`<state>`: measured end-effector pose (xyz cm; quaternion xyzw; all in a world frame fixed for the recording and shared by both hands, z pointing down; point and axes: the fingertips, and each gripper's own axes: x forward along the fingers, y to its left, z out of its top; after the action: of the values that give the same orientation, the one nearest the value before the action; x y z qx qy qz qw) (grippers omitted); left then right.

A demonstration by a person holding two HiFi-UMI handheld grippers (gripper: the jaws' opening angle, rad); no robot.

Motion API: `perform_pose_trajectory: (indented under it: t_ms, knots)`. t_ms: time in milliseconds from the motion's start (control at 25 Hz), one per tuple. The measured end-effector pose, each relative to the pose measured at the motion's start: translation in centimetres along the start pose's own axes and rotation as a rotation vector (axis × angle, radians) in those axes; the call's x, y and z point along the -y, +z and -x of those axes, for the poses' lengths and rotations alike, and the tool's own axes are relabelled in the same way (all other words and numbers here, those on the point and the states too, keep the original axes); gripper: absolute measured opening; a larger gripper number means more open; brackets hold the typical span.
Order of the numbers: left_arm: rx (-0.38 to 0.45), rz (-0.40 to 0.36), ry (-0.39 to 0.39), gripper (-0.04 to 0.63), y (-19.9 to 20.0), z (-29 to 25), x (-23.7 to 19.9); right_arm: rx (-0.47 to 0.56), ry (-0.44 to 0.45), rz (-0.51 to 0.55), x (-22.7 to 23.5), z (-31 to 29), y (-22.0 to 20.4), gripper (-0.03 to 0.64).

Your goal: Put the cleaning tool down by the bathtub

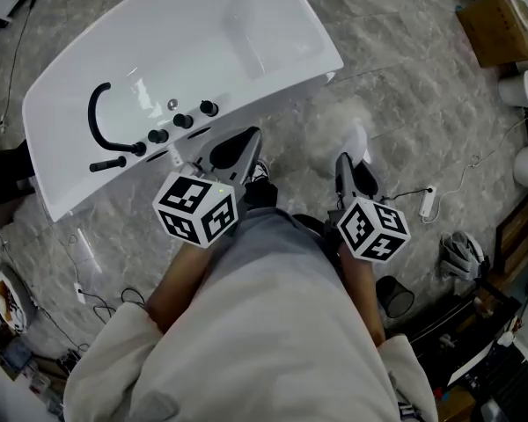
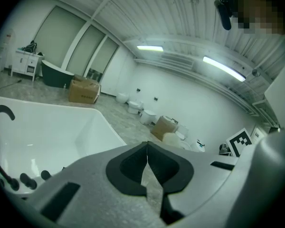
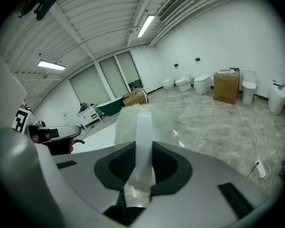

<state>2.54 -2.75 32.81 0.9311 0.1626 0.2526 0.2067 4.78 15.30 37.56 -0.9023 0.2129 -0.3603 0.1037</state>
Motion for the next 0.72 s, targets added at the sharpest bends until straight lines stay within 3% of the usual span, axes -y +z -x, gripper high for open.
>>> perform_pose_trajectory:
  t_ms: [720]
  knots:
    - [0.053,0.070,0.065,0.005,2.7,-0.7,-4.6,-0.006,0.090,0.039,-2.6,-5.7,4.6,0.075]
